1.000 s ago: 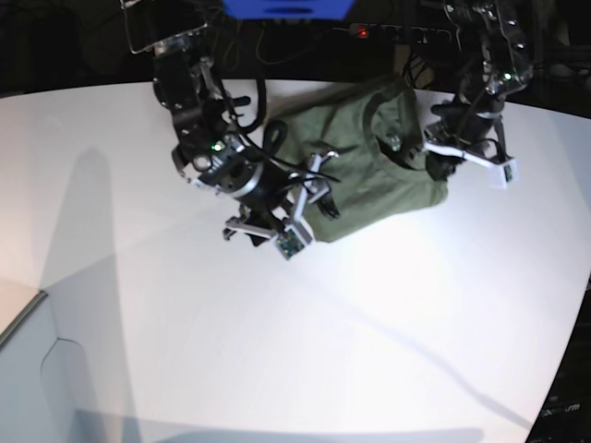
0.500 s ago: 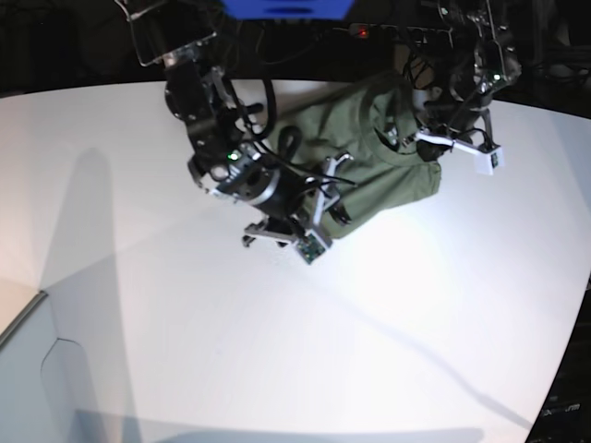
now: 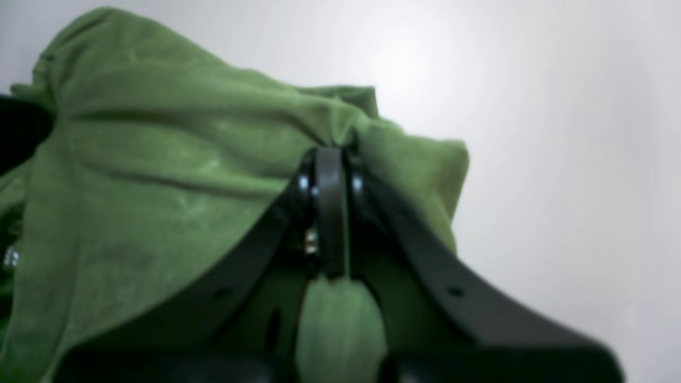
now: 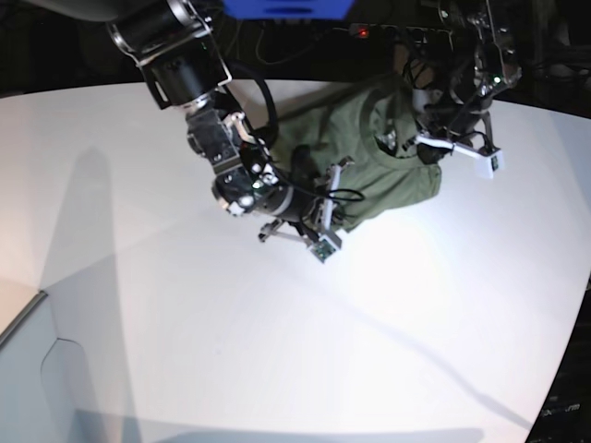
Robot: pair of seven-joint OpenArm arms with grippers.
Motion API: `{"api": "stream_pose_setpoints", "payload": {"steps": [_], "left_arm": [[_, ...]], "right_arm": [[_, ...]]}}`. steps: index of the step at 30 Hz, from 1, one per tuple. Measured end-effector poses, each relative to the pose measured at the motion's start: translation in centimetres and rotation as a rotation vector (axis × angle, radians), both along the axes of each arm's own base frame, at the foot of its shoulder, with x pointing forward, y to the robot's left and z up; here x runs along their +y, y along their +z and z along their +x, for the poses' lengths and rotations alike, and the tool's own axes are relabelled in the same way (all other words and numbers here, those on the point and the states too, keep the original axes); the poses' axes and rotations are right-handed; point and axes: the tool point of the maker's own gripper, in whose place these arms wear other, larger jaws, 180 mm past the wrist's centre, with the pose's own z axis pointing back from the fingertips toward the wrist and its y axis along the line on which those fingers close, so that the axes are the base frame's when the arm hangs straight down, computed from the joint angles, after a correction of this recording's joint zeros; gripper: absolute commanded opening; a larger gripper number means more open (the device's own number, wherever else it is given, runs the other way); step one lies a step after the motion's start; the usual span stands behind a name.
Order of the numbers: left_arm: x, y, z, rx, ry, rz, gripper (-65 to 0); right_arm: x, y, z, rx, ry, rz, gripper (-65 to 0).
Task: Layout the t-shirt on the table in an organized manner, then fold the t-shirt properly
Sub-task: 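Drag the folded bundle with both grippers to square it on the table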
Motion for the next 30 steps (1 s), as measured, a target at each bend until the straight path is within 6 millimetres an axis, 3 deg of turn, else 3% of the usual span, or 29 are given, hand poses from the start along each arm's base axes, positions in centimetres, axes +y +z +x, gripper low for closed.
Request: {"api": "stream_pose_setpoints", "payload": {"steps": [5,9,12,15,21,26,30], "left_arm": [[0.0,0.1,0.2,-0.004,0.0,-0.001,-65.0],[-0.1,0.4,0.3,-0.005,-0.003,-0.006,-62.8],[0.0,1.6,0.5,-0.036,-0.008,0.009,-52.7],[0.0,3.1,0.6,-0.074,-0.012,0.025,-41.3],[0.1,5.1,-0.9,-0.1,-0.026,0.059,-25.8],[-0.7,4.1,-3.2,-0.054,-0.024,0.04,-23.1],[-2.0,1.5,-4.2,0.009,-0.014,-0.017,-23.2]], "right_arm": [[-0.3,0.2,-0.2,-0.035,-0.014,0.038,-65.0],[-2.0,2.9,0.7,-0.119,-0.063,0.055,-65.0],[-3.8,6.3,2.2,-0.213,-0.138,0.097,-65.0],[-5.0,8.5,2.3,-0.269,-0.18,0.121,-65.0],[-7.9,9.5,1.4,-0.292,-0.261,0.113,-65.0],[-9.6,10.2,1.2,-0.325,-0.275,0.091,-65.0],[-10.6,9.8,0.7,-0.321,-0.284,0.069,-65.0]]}}
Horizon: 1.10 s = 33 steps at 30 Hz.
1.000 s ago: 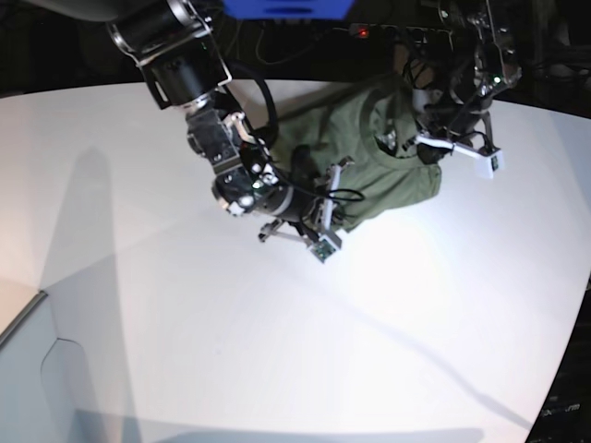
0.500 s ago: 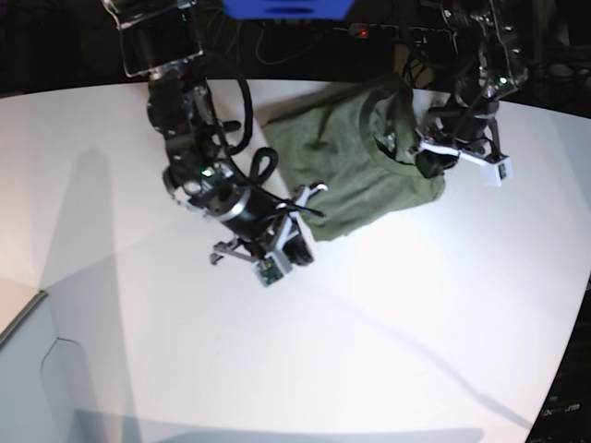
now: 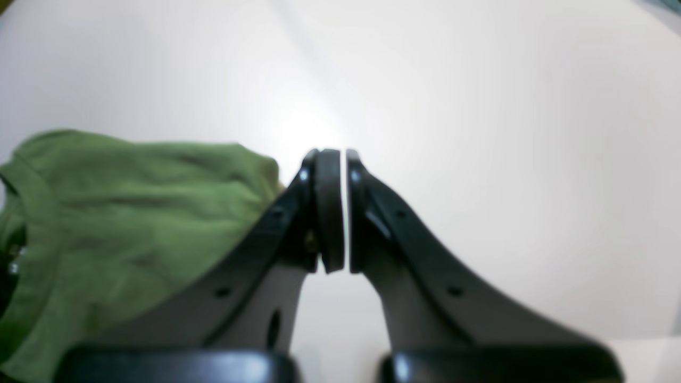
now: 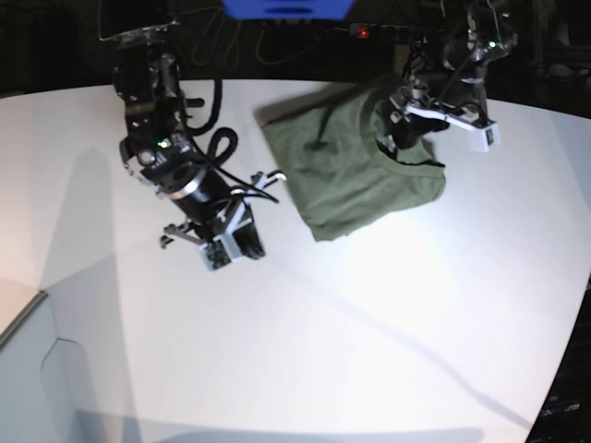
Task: Layout the t-shirt on the table in an organized manner, then fold the t-shirt properly
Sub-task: 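Drag the folded bundle with both grippers to square it on the table, then press and smooth the folded shirt with the left gripper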
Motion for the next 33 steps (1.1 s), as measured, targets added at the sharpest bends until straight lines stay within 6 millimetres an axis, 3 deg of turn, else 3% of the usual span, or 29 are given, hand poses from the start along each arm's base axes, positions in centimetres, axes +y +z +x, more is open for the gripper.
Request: {"api": "stream_pose_setpoints", "payload": {"steps": [5,12,16,21,23,28,33], "left_arm": [[-0.8,-2.1,1.1,0.031,0.019,-0.042,-23.3],[-2.1,-2.5,4.7,-0.017,-0.001,-0.08,-24.0],[-3.0,-2.7,6.2,-0.02,-0.026,-0.093,-36.2],[-4.6,-3.3,9.5,0.0,-0.177,-0.014,-58.5],[-5.8,-3.4,10.6,0.0,-0.238,0.018,-65.0],[-8.6,-3.1,12.4,-0.019,-0.446,0.18,-64.9],[-12.6,-2.5,13.5,-0.07,-0.786,0.453,-64.9]], "right_arm": [[-0.6,-0.6,-0.5,0.011,0.003,-0.018,-65.0],[-0.5,-0.5,-0.6,0.01,0.005,-0.017,-65.0],[-0.8,-0.6,-0.6,0.008,0.007,-0.024,-65.0],[-1.9,-0.7,-0.4,0.007,-0.007,-0.043,-65.0],[-3.1,-0.6,-0.1,0.007,-0.049,-0.035,-65.0],[-7.2,-0.6,0.6,0.004,-0.152,-0.058,-65.0],[-10.8,-0.4,0.9,0.002,-0.248,-0.07,-65.0]]}}
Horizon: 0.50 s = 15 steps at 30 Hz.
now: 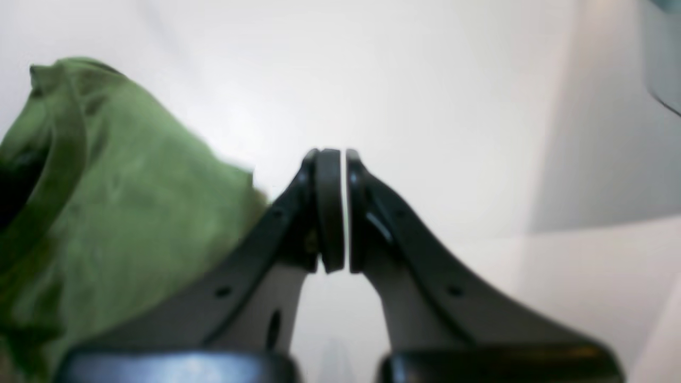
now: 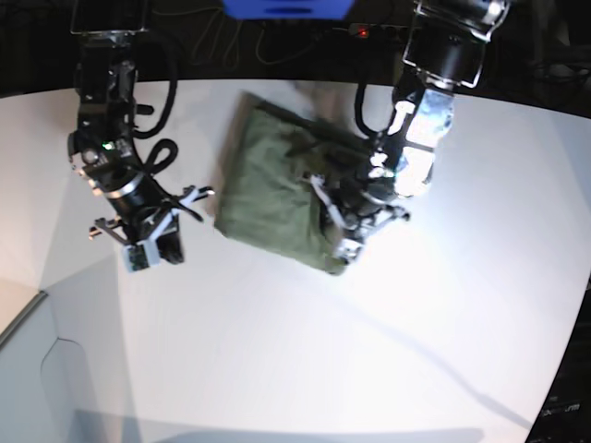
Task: Layout the t-shirt on the table in an organized manner, then fold the t-shirt properly
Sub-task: 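Press and smooth the folded shirt with the left gripper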
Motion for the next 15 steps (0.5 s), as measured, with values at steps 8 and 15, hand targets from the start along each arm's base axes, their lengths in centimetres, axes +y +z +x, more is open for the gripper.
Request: {"api": "stream_pose_setpoints", "payload": {"steps": [8,15], "left_arm": [[-4.3,0.7,3.2,-0.133,-0.432,0.335,-64.9],[-10.4,1.7,4.0,-0.242,-0.699,0.394,-64.9]], "right_arm": [[-6.1,0.2,-0.6,-0.006,-0.186,0.003,-65.0],[-10.0,-0.6,-2.4,0.019,-0.296,-0.009,-65.0]]}}
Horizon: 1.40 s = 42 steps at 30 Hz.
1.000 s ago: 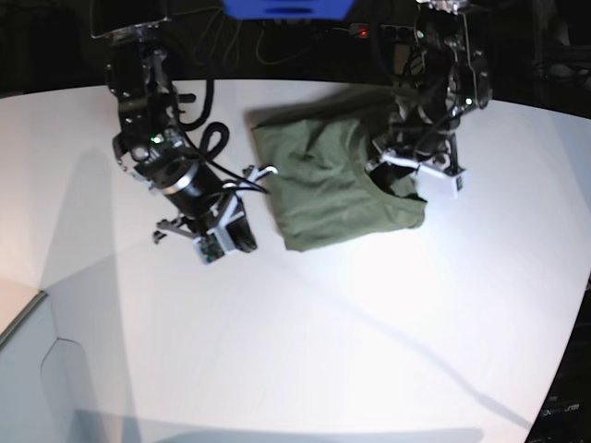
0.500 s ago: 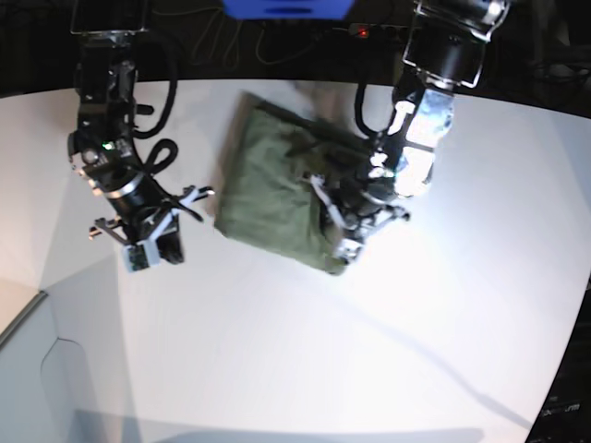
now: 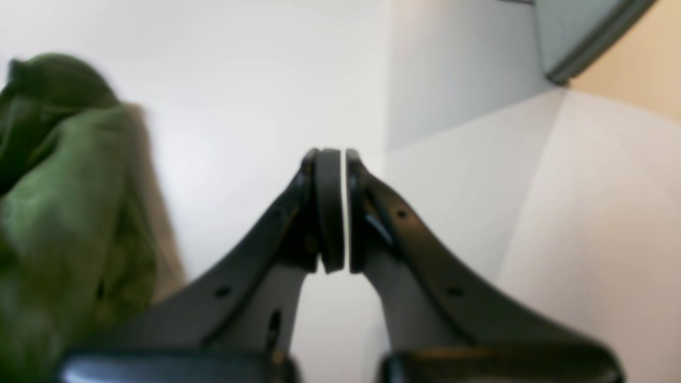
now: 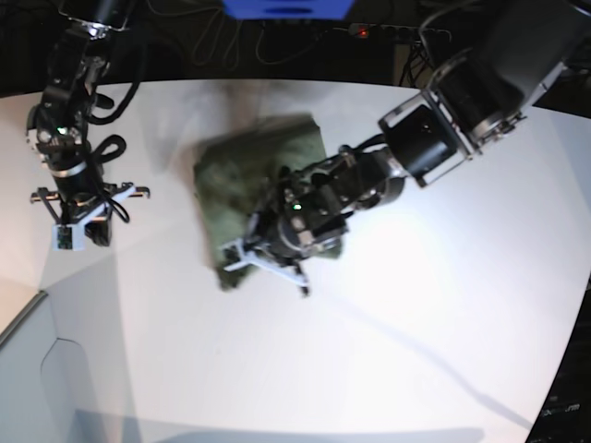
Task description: Layout the t-shirt on the table in an organized manner, then fold the t-shirt properly
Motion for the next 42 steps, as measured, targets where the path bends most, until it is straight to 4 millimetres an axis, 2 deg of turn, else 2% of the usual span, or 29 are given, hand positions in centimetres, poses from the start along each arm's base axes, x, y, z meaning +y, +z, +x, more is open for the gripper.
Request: {"api": "stream_pose_setpoints", "payload": {"steps": [2,4,12,14,18,20,24,27,31,35,38,42], "left_arm": [[-2.6,0.0,-1.5,0.034,-0.103,-0.058,-64.9],[-4.1,-0.5,-2.7,0.071,-0.158,-0.089,-64.9],[-4.9,-1.2,-1.8,-0.014,-0.233,0.014,-63.2],[-4.9,-1.2,-1.7,-0.022,-0.239,0.03,-56.7],[-4.8,-0.9,-1.1,-0.041,-0.233,0.036,-36.2],[-4.7,-0.6,-0.8,-0.049,-0.233,0.037,-30.5],[-4.4,1.0,-0.2,-0.087,-0.253,0.034,-29.2],[-4.4,4.0,1.4,-0.14,-0.21,-0.025,-29.0],[-4.2,7.7,3.7,-0.201,-0.139,-0.055,-29.0],[-2.4,8.6,4.6,-0.208,-0.08,-0.053,-29.1],[0.8,9.3,5.8,-0.228,-0.006,-0.025,-29.2],[5.7,12.1,7.0,-0.266,0.151,-0.033,-29.3]], "right_arm": [[-0.3,-0.3,-0.5,0.009,-0.007,-0.003,-65.0],[-0.4,-0.8,-1.1,0.026,-0.008,-0.004,-65.0],[-0.4,-1.4,-2.0,0.049,-0.012,-0.003,-65.0],[-0.4,-1.5,-2.0,0.05,-0.012,-0.003,-65.0],[-0.4,-1.4,-2.0,0.049,-0.012,-0.003,-65.0],[-0.4,-1.4,-2.0,0.049,-0.012,-0.003,-65.0],[-0.4,-1.4,-2.0,0.049,-0.012,-0.002,-65.0],[-0.4,-1.3,-2.0,0.049,-0.012,-0.005,-65.0],[-0.5,-0.1,-1.7,0.017,-0.008,-0.021,-65.0],[-0.3,1.2,-1.4,-0.016,-0.008,-0.029,-65.0],[0.7,2.0,-1.6,-0.04,-0.002,-0.019,-65.0],[2.8,1.9,-3.5,-0.027,0.015,0.0,-65.0]]}}
